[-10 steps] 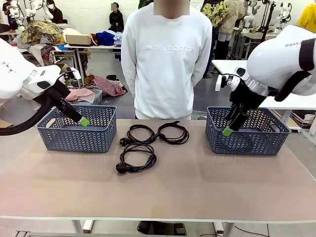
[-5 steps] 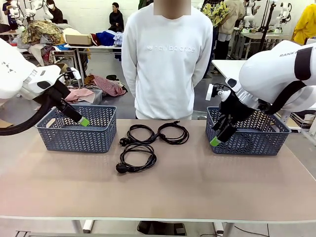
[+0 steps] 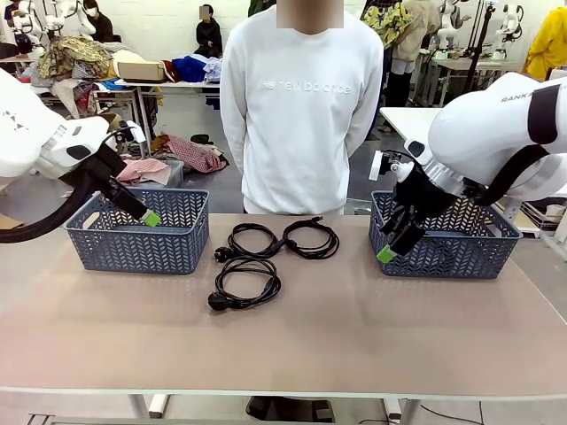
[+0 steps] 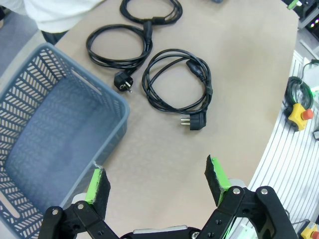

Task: Organize the cables according to human instructions.
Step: Pick up a bundle of cables and place it in the basket indicated by the human.

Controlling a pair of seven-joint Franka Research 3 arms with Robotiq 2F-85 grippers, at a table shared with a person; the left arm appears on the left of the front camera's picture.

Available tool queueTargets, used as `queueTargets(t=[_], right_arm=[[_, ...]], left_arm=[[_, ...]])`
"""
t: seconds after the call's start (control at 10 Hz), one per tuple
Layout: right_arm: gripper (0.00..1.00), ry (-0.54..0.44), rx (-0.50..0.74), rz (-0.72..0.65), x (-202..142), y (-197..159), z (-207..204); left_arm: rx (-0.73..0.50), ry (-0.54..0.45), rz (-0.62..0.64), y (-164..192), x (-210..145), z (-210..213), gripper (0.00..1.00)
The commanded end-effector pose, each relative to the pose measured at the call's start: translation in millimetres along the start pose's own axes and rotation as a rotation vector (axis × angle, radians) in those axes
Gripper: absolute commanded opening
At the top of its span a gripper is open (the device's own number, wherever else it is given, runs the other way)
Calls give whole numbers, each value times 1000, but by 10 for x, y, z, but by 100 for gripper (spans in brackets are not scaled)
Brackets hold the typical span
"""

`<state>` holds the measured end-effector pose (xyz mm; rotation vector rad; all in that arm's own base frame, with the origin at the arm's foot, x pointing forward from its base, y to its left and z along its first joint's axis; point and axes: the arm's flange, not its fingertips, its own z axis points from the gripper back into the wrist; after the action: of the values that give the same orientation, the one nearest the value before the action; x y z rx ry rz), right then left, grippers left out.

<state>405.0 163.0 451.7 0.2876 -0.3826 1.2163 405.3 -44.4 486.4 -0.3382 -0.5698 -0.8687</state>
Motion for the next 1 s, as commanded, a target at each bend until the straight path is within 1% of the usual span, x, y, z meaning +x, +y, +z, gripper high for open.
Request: queueTargets(t=[0.0, 0.9], right_arm=[[100, -5, -5, -5, -6, -7, 26], [100, -5, -5, -5, -6, -7, 26]], left_arm=[[-20, -19, -15, 26, -16, -3, 100], [-20, -19, -15, 26, -16, -3, 100]])
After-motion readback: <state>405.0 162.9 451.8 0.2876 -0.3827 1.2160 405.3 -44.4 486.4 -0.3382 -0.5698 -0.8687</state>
